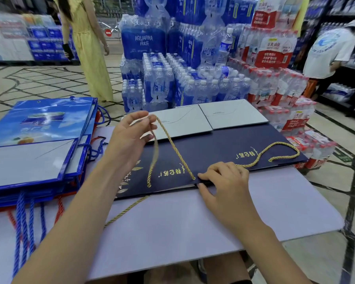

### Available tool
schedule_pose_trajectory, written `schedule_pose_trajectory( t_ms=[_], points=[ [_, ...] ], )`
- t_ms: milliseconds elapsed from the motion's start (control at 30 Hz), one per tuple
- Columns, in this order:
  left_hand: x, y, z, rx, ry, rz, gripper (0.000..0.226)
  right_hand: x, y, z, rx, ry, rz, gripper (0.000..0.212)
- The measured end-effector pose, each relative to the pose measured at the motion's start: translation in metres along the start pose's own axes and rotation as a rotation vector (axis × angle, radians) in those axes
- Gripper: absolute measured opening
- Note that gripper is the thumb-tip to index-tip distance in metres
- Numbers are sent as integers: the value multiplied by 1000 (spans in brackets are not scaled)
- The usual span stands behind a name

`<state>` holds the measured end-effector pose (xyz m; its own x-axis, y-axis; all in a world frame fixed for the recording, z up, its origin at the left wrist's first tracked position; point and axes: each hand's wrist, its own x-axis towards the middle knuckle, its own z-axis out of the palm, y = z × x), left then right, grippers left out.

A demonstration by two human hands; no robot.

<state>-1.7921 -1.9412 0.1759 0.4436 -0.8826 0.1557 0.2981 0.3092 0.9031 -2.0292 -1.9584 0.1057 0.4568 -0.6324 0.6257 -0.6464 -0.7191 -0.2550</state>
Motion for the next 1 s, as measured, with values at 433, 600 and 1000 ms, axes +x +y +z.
schedule_pose_trajectory(
  t_ms=[433, 600, 1000],
  points=[
    [7, -50, -19, 1599, -157, 178, 46, 5, 2, -6, -194, 59, 300, 21],
    [6, -54, -17, 1698, -175, 207, 42, 25, 1, -19, -285, -238, 535, 46],
    [6, -50, -16, 1666, -80, 191, 40, 91, 0, -43, 515, -419, 847, 33]
  ],
)
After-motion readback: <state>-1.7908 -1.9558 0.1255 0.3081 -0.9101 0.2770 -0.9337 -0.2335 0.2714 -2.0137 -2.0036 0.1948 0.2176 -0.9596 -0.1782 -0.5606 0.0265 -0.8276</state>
